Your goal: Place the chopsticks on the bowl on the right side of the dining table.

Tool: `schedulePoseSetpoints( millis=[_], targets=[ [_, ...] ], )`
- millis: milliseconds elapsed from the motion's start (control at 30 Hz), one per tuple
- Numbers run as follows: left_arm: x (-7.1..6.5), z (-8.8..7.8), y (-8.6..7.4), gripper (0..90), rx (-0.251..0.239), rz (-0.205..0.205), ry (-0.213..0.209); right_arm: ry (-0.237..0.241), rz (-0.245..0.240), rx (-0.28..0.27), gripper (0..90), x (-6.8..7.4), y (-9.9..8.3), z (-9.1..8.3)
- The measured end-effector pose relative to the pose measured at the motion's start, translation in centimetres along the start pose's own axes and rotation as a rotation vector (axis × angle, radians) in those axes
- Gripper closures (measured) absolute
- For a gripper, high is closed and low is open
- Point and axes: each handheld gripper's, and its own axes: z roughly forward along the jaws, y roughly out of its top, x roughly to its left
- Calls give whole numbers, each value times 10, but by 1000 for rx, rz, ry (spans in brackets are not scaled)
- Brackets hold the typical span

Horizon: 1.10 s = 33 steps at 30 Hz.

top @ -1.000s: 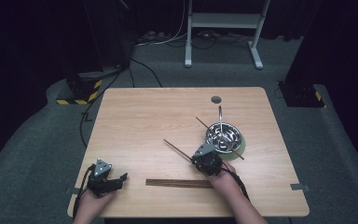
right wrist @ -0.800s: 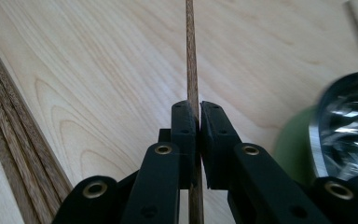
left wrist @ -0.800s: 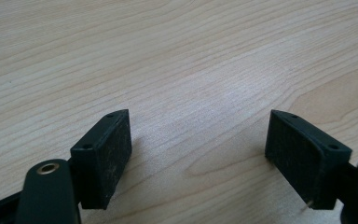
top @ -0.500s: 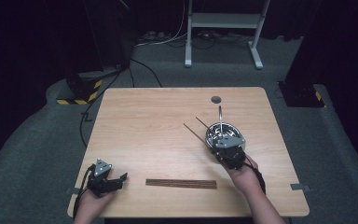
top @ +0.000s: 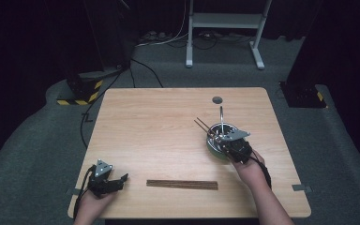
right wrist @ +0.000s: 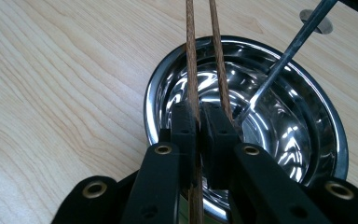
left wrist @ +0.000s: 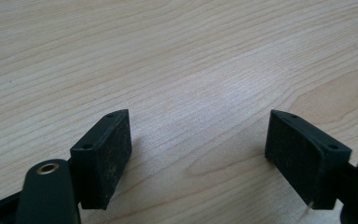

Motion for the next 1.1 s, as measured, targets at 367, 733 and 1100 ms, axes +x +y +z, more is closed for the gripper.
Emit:
schedulePoseSetpoints(
  millis=[367, 733, 1100],
  targets=[
    [0, 0, 0, 226, 1, -2, 2, -5, -11, 16, 838, -3, -1, 3],
    [0, 0, 0, 226, -2, -3, 3, -1, 26, 7, 833, -7, -3, 4],
    [0, 0, 0, 226, -3, 0, 2, 19, 45, -33, 765, -10, 0, -6]
  ],
)
